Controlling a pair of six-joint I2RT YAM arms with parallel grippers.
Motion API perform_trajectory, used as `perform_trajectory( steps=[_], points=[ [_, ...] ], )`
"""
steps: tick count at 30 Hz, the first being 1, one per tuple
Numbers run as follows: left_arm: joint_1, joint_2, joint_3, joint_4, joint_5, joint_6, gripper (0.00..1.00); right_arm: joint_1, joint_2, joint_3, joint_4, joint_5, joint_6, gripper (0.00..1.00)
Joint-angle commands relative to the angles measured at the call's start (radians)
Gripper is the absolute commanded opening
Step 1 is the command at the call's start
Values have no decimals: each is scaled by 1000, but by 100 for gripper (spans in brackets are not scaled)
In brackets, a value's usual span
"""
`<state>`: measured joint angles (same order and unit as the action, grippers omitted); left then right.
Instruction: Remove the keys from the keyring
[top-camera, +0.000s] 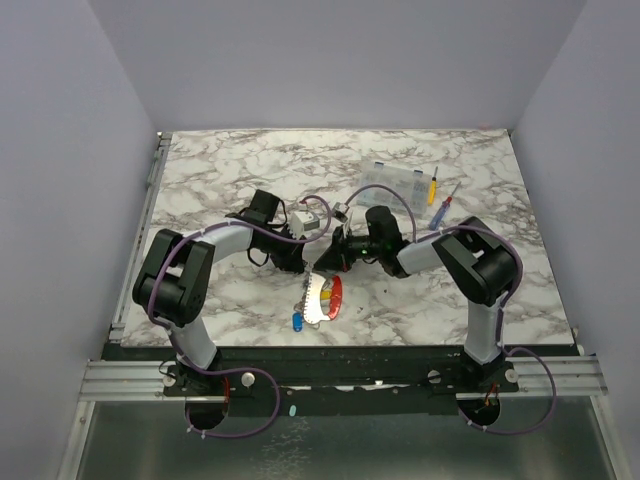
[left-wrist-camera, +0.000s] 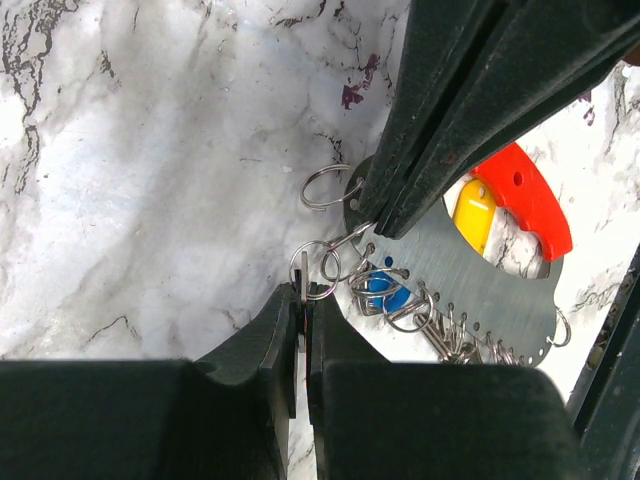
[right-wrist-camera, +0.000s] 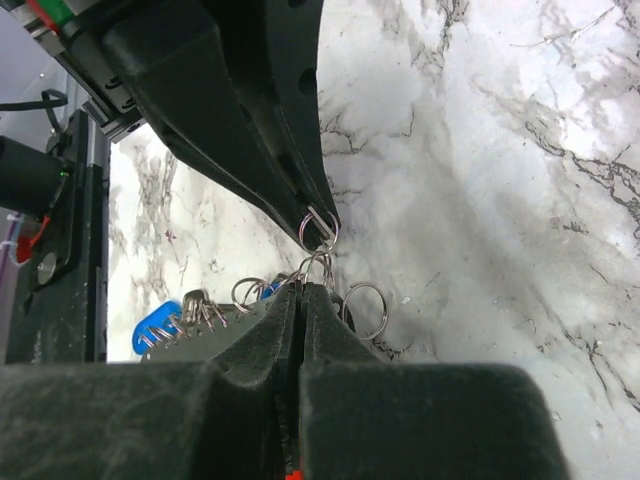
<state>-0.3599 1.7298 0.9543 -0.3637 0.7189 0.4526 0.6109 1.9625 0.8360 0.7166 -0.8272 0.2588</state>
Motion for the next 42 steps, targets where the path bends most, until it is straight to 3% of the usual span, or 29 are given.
perform_trajectory(
  steps=[1, 16, 42],
  points=[
    [4, 28, 20, -20, 21, -3, 0, 22, -38, -26, 82, 68, -55, 1],
    [2, 83, 41, -97, 9, -24, 0, 104, -82, -149, 311, 341, -110, 1],
    [-33, -59, 99, -104, 7, -52, 0, 105, -57, -101, 207, 303, -93, 1]
  ],
)
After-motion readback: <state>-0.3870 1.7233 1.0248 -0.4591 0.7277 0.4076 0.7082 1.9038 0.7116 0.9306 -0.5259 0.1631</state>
